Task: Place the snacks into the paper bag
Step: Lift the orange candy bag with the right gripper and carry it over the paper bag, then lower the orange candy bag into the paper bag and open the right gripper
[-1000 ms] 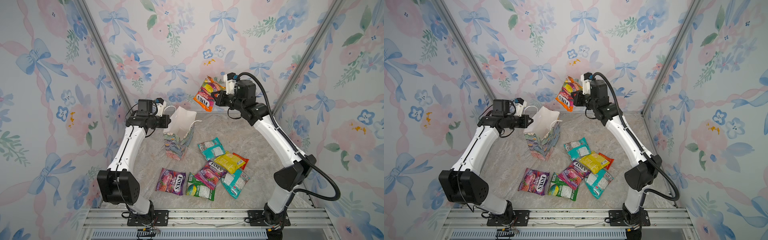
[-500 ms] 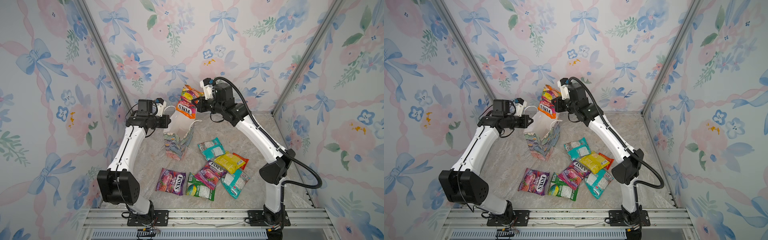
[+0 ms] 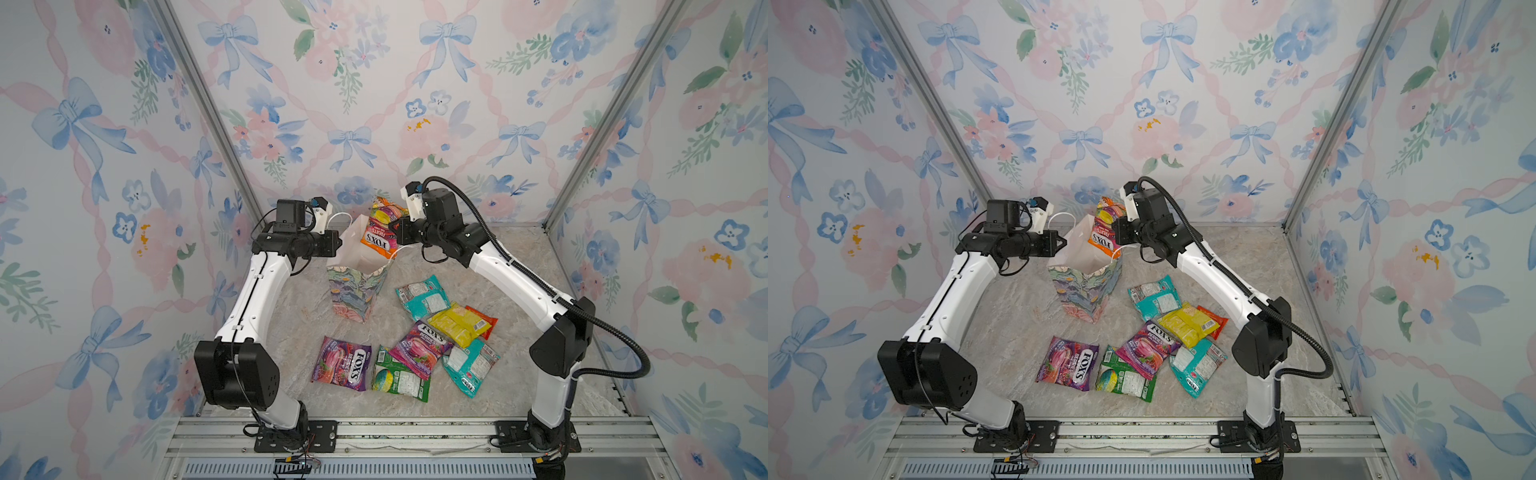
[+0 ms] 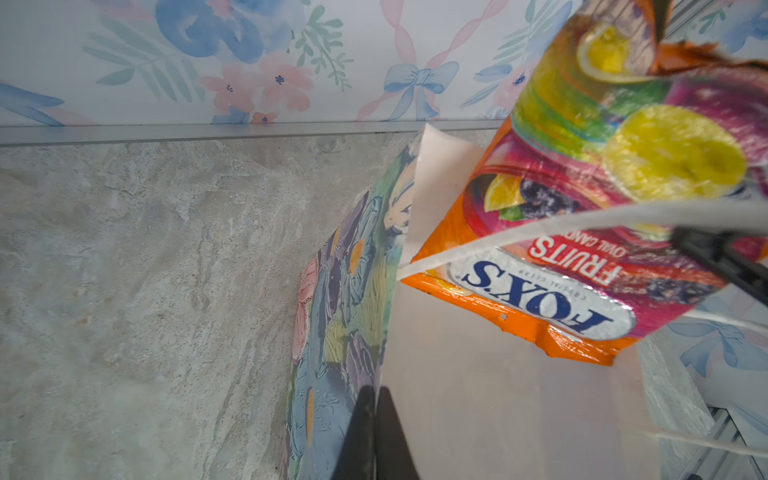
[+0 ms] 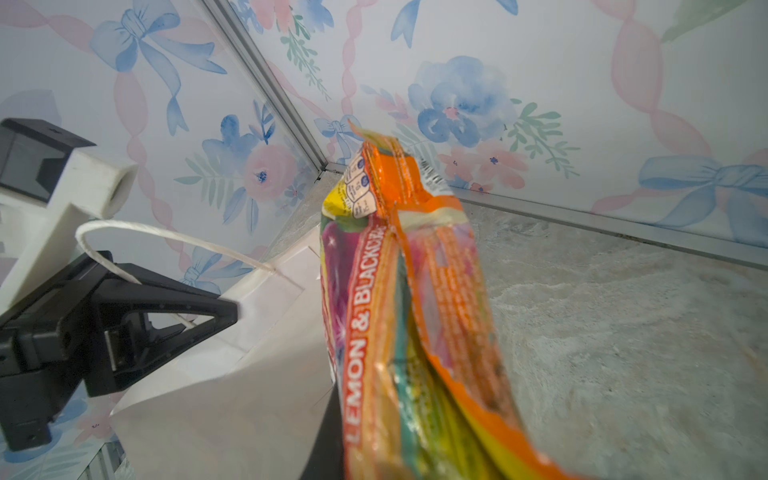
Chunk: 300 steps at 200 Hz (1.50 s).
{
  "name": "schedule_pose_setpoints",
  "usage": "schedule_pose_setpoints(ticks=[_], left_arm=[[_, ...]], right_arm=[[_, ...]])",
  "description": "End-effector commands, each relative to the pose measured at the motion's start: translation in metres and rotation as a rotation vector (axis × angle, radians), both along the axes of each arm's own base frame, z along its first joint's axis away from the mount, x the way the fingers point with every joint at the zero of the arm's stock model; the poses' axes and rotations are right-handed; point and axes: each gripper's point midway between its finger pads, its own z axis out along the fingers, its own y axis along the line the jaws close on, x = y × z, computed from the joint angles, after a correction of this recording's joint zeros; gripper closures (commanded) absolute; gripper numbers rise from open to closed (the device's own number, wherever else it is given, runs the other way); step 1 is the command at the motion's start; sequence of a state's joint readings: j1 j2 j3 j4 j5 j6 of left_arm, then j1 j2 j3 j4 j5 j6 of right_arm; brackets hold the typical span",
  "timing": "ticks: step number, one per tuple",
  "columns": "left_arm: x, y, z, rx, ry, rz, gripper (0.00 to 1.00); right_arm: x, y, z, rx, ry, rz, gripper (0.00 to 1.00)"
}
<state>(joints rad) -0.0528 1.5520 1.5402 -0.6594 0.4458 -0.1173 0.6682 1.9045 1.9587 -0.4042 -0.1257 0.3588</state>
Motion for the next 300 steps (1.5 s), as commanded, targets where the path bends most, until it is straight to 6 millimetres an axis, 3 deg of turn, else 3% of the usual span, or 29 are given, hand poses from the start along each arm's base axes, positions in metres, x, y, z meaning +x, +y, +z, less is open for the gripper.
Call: schedule_pose_setpoints(ticks=[1,174,300], left_arm=[[0.000,-0.003,0.003,-0.010,-0.009,0.003,1.00],[0.000,-0.004,0.001,-0.016,-0.002,-0.001,1.00],[0.000,-0.004,0.001,-0.018,-0.002,0.001,1.00]], right_arm=[[-0.011,-0.007,0.055,0.088,-0.114,-0.009,1.00],[-0.040,0.048,0.012,0.133,0.044,0.138,1.00],[-0.040,0.043,-0.016,0.163,0.148,0.135,1.00]])
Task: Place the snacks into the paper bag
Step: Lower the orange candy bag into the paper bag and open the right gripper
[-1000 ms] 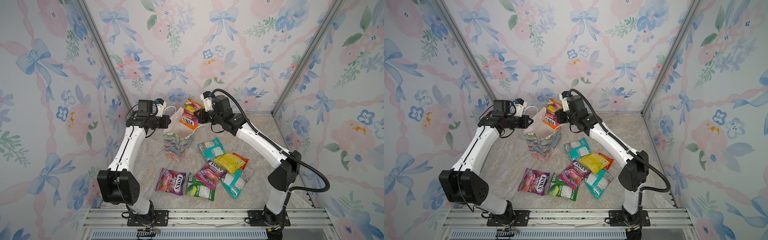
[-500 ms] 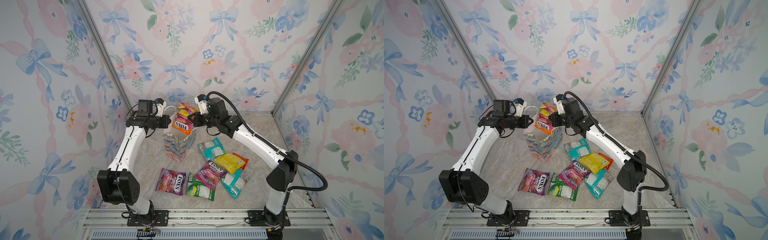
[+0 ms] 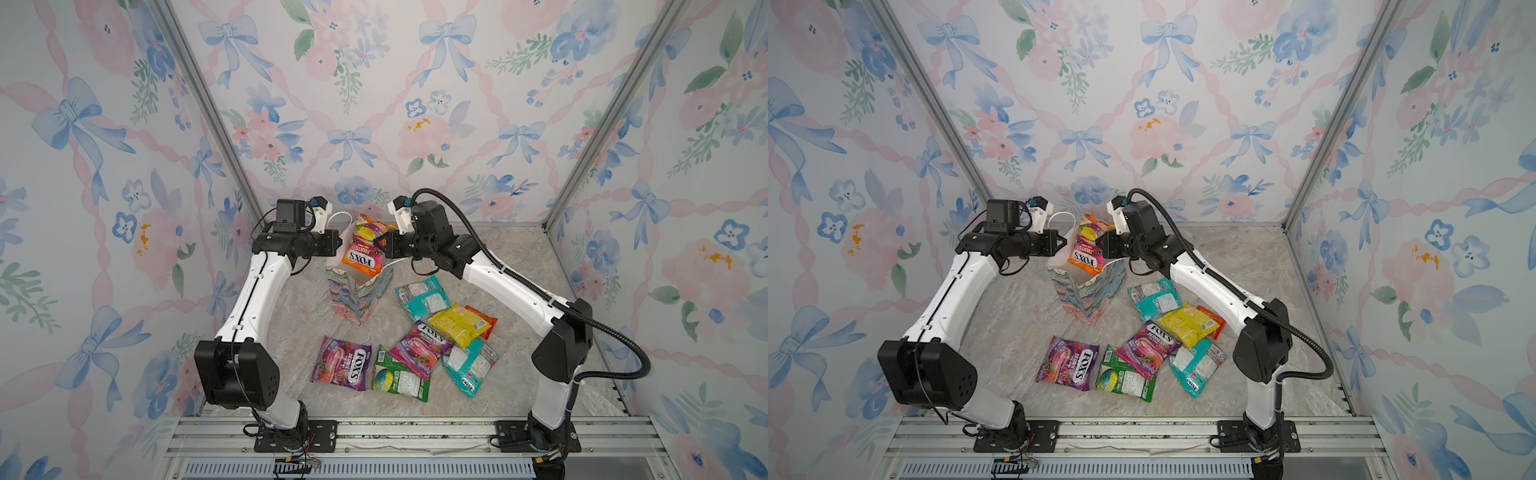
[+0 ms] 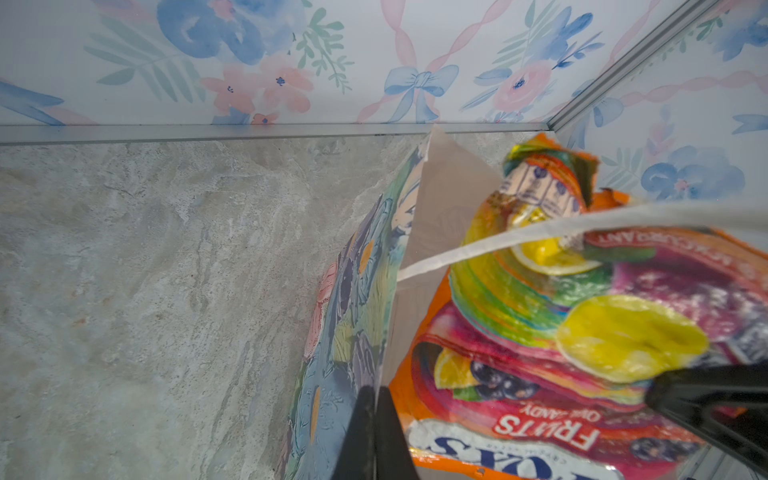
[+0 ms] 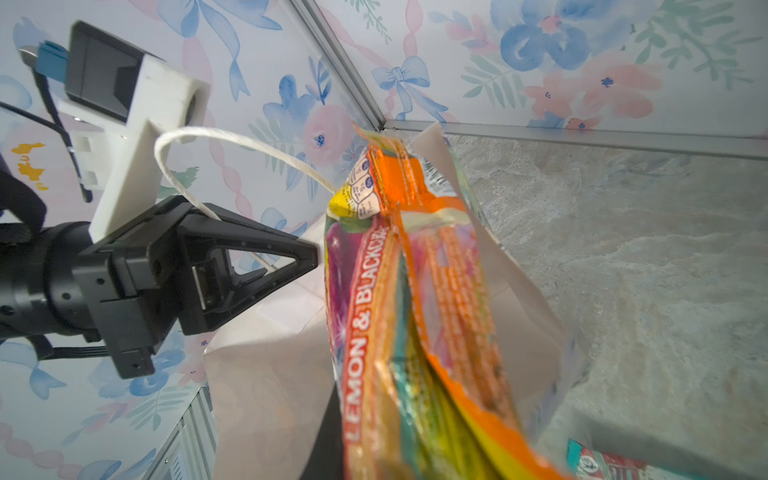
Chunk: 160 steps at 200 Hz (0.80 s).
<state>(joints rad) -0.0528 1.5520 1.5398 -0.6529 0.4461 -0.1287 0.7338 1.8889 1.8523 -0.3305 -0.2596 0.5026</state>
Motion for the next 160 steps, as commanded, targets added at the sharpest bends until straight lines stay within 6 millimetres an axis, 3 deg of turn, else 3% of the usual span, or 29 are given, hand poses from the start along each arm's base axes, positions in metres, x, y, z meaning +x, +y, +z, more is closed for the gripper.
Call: schedule_pose_setpoints(ticks=[1,38,160], left_arm=[[-0.001,-0.004,0.000,-0.010,-0.002,-0.006,1.00],[-0.001,-0.004,0.000,-0.010,-0.001,-0.007,1.00],[-0.001,-0.004,-0.001,-0.012,0.003,-0.008,1.00]], right_arm=[[0.004,0.001,0.007,0.052,-0.003,0.006,1.00],[0.007,-0.005,-0.002,0.073,0.032,-0.014,1.00],[0.012,0.003,-0.023,0.092,0.117,0.009,0.95]])
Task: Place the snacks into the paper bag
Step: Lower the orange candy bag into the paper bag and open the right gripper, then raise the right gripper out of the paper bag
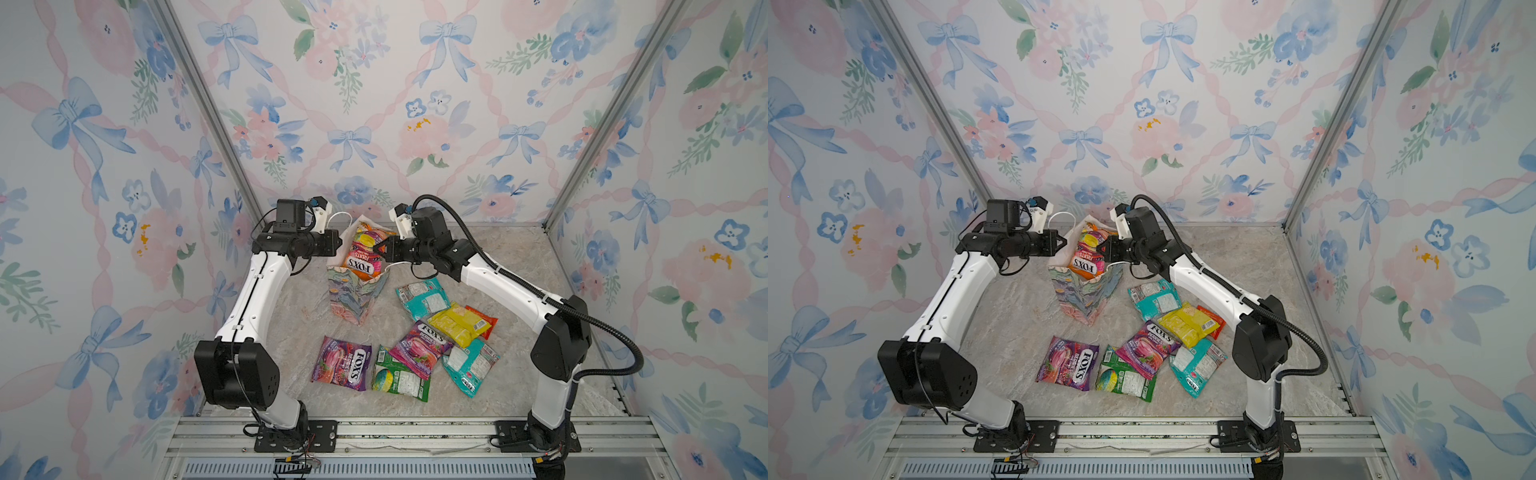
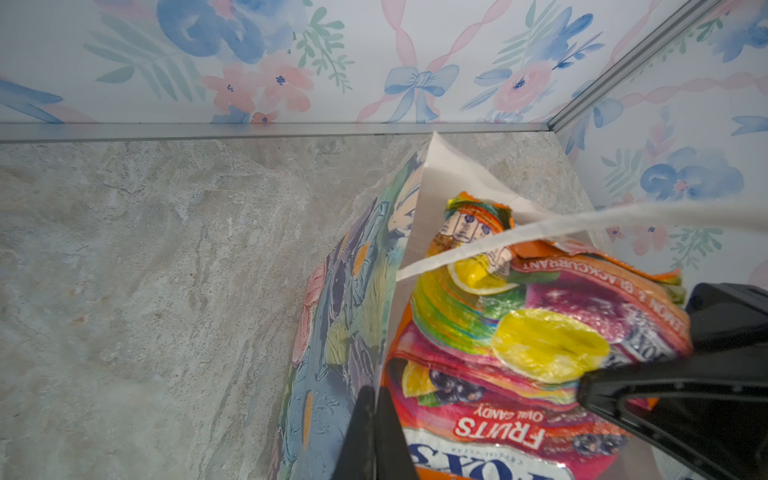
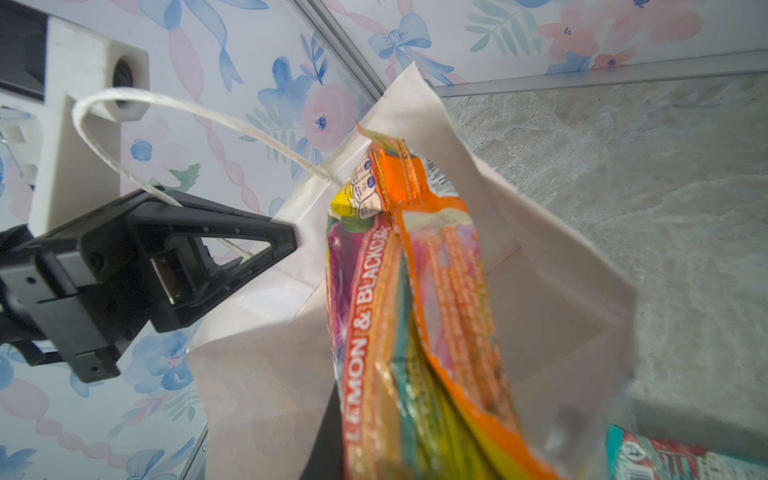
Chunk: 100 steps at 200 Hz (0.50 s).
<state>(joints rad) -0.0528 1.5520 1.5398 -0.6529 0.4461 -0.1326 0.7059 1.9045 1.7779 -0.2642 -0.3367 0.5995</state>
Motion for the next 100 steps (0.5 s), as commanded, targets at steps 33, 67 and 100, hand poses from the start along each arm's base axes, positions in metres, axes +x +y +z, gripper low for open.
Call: schedule_pose_setpoints(ticks=[33,67,100], left_arm=[[0.000,-0.004,-0.002,-0.006,0.002,-0.010,1.00],[-0.001,-0.004,-0.003,-0.007,0.005,-0.009,1.00],[0.000,-0.004,-0.004,-0.005,0.007,-0.009,1.00]], right_arm=[[0.014,-0.004,0.011,0.043,-0.013,-0.011,0.51],[0.023,-0.016,0.037,0.057,-0.081,-0.035,0.19],[0.027,-0.022,0.059,0.059,-0.150,-0.048,0.06]])
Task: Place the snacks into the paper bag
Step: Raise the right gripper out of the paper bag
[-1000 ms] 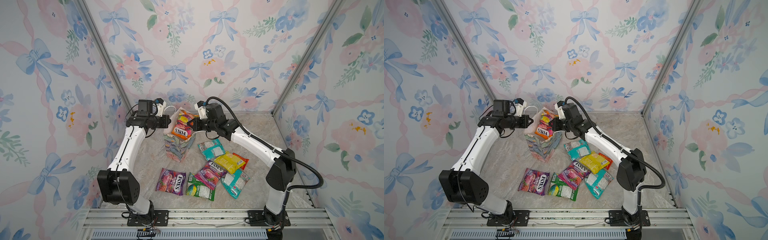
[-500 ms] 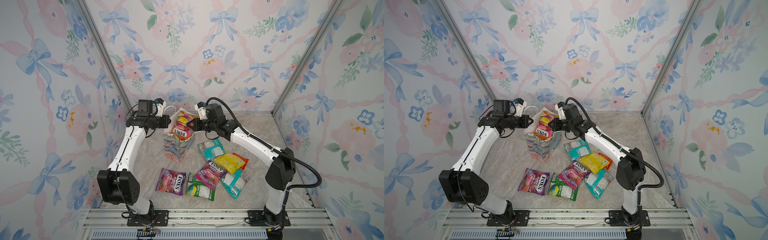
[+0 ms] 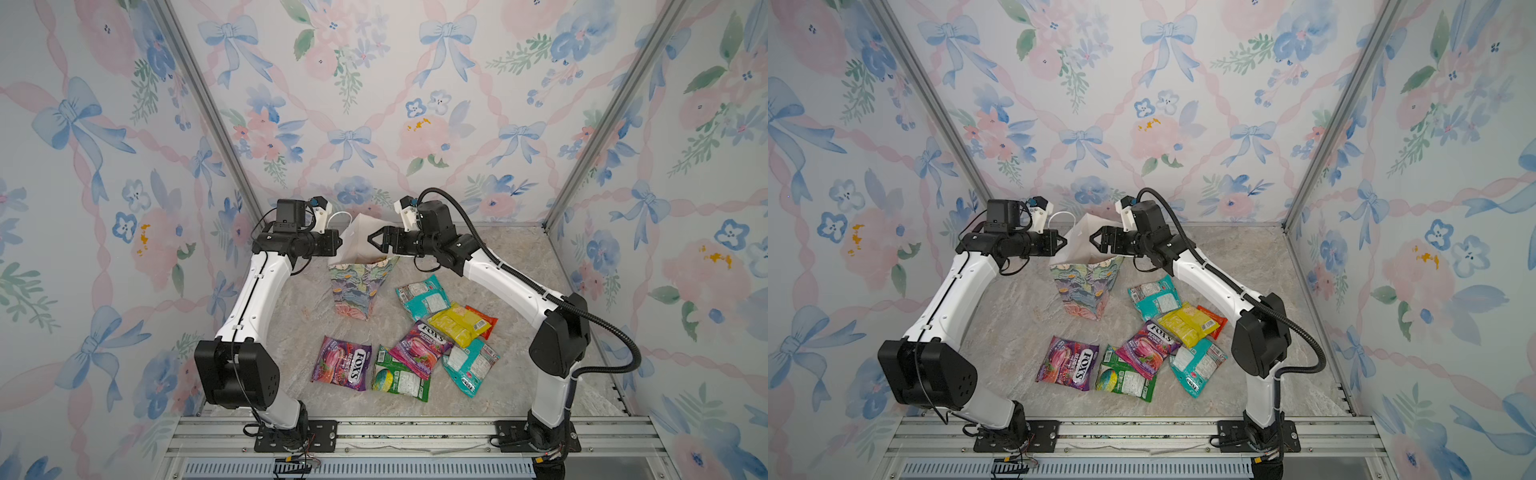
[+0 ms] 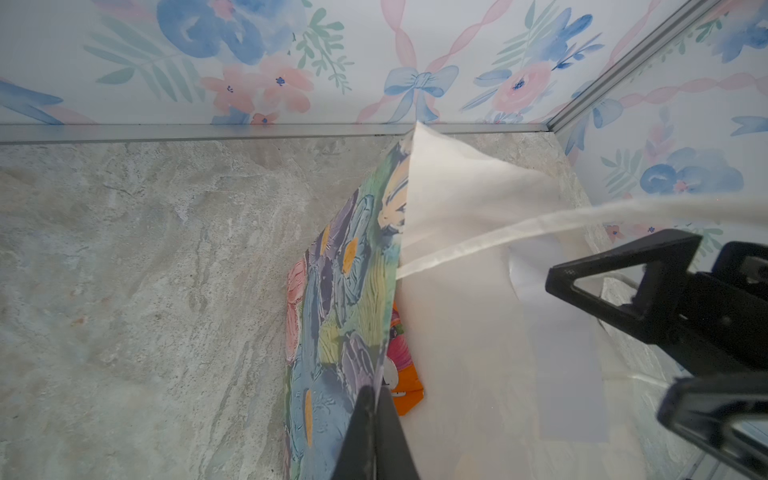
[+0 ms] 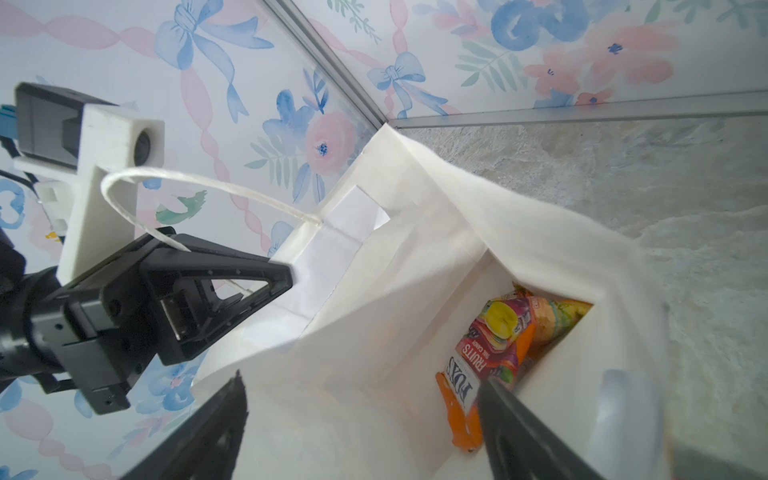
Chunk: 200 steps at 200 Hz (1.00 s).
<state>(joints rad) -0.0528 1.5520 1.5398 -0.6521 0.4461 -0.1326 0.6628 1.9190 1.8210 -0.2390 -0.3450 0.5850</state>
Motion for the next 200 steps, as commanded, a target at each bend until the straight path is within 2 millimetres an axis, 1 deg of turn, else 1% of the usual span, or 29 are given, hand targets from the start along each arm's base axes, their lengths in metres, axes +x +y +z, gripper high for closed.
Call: schedule_pose_setpoints(ticks=[1,36,57,94,138,156,173,190,198,200], left_arm=[[0.000,-0.004,-0.004,-0.005,0.007,-0.010,1.00],[0.000,-0.004,-0.006,-0.006,0.012,-0.010,1.00],[0.001,-0.004,-0.007,-0.006,0.013,-0.009,1.00],[0.001,-0.005,-0.008,-0.009,0.018,-0.012,1.00],[0.001,-0.005,-0.009,-0.011,0.020,-0.015,1.00],[0.001,-0.005,-0.009,-0.010,0.022,-0.014,1.00],[0.001,-0.005,-0.009,-0.009,0.021,-0.013,1.00],[0.001,-0.004,-0.010,-0.007,0.022,-0.009,1.00],[0.002,-0.004,-0.010,-0.004,0.022,-0.008,1.00],[0.002,-0.003,-0.011,-0.003,0.024,-0.006,1.00]], right_arm=[[0.004,-0.010,0.042,0.027,-0.101,-0.019,0.06],[0.006,-0.007,0.054,0.036,-0.136,-0.004,0.00],[0.007,-0.004,0.062,0.049,-0.158,0.008,0.04],[0.012,0.001,0.082,0.080,-0.216,0.025,0.04],[0.022,0.006,0.108,0.124,-0.277,0.030,0.03],[0.029,0.000,0.118,0.134,-0.284,0.012,0.03],[0.033,-0.014,0.123,0.125,-0.285,-0.023,0.03],[0.031,-0.032,0.118,0.083,-0.270,-0.056,0.03],[0.028,-0.044,0.108,0.047,-0.254,-0.073,0.03],[0.028,-0.044,0.108,0.047,-0.254,-0.073,0.03]])
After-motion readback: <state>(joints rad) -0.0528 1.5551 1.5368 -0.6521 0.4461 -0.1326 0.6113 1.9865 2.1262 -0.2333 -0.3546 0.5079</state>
